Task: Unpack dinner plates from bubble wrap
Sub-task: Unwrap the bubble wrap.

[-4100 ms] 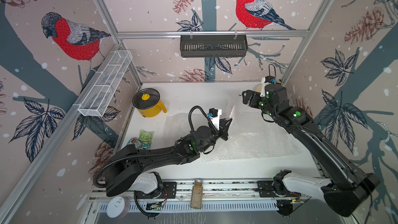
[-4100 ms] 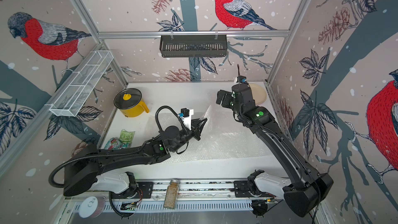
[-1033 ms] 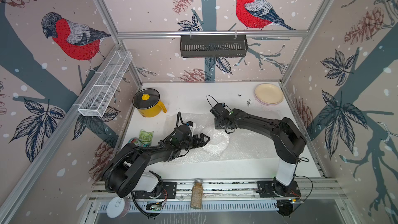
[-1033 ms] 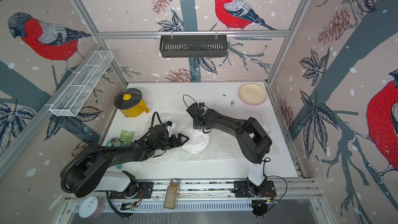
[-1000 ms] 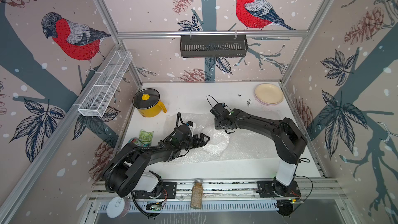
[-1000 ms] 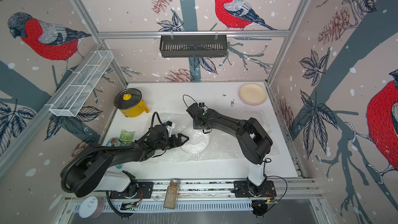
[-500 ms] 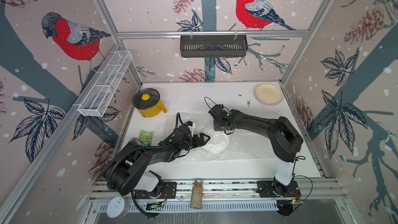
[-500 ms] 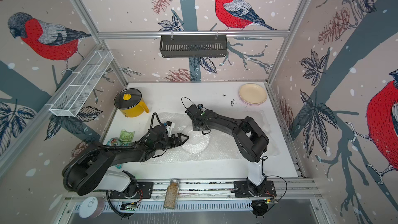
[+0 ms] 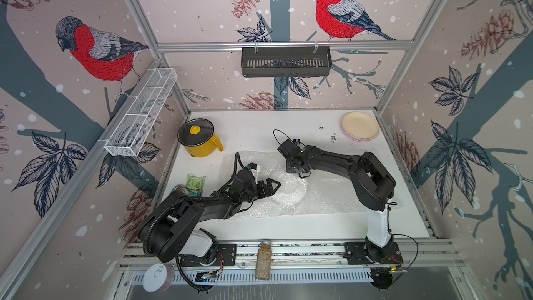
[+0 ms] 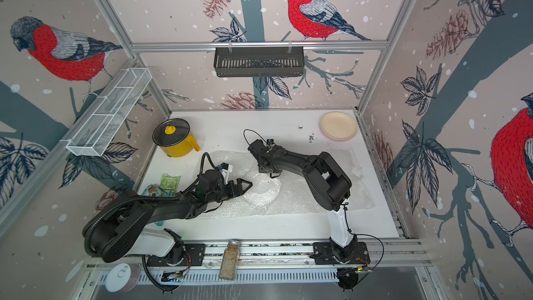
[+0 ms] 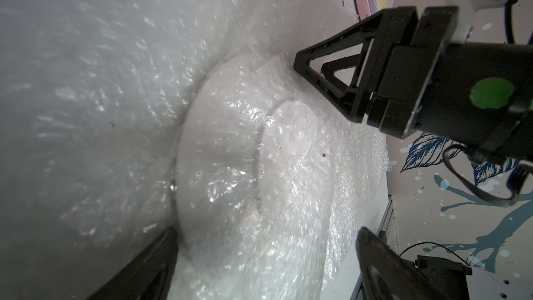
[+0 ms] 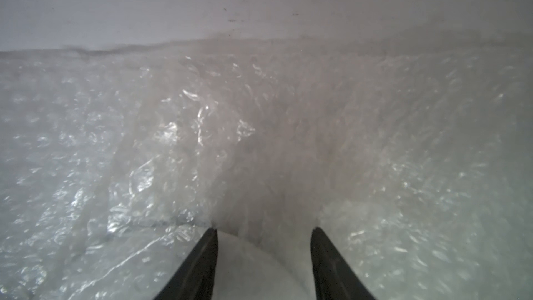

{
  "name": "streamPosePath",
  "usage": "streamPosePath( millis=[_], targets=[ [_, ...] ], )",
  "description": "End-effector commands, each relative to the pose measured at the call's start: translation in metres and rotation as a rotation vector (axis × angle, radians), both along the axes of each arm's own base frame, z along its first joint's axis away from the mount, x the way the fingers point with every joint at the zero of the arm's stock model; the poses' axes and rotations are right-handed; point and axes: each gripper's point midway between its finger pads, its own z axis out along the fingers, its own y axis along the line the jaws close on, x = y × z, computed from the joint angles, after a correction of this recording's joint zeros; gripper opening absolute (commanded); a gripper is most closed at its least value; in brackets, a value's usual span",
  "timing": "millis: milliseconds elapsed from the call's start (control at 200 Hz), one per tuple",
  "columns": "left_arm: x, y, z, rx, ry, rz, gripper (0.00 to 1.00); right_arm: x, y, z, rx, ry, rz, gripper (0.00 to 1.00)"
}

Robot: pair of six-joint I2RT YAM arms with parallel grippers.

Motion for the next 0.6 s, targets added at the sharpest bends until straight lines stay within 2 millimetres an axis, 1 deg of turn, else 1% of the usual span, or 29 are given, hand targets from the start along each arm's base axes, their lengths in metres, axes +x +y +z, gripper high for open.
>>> streamPosePath(
  millis=[0,35,60,130,205,295,405,525,595],
  targets=[
    [-0.005,0.02,-0.027,0.092,0.08,0.08,0.95,-0.004,-0.003,0.01,-0.001,-0.017,-0.015,0.32],
    [-0.004,0.021,-0.029,0.097,0.081,0.091,0.95,-0.007,-0.003,0.012,0.005,-0.012,-0.008,0.22],
    [-0.004,0.023,-0.029,0.1,0.081,0.096,0.95,-0.007,-0.002,0.013,0.013,-0.01,-0.004,0.16],
    [-0.004,0.026,-0.032,0.111,0.085,0.116,0.95,-0.014,0.0,0.011,0.045,0.017,0.014,0.06],
    [-0.004,0.031,-0.035,0.123,0.09,0.141,0.95,-0.02,0.0,0.013,0.069,0.025,0.02,0.05],
    [-0.004,0.034,-0.039,0.126,0.098,0.158,0.95,-0.023,0.003,0.024,0.1,0.015,0.037,0.04],
    [-0.005,0.032,-0.041,0.121,0.109,0.156,0.95,-0.028,0.013,0.037,0.163,0.019,0.081,0.02],
    [-0.004,0.032,-0.043,0.114,0.12,0.165,0.95,-0.034,0.019,0.052,0.227,0.016,0.119,0.02],
    [-0.004,0.033,-0.043,0.113,0.121,0.17,0.95,-0.042,0.02,0.054,0.254,0.033,0.14,0.01]
  ],
)
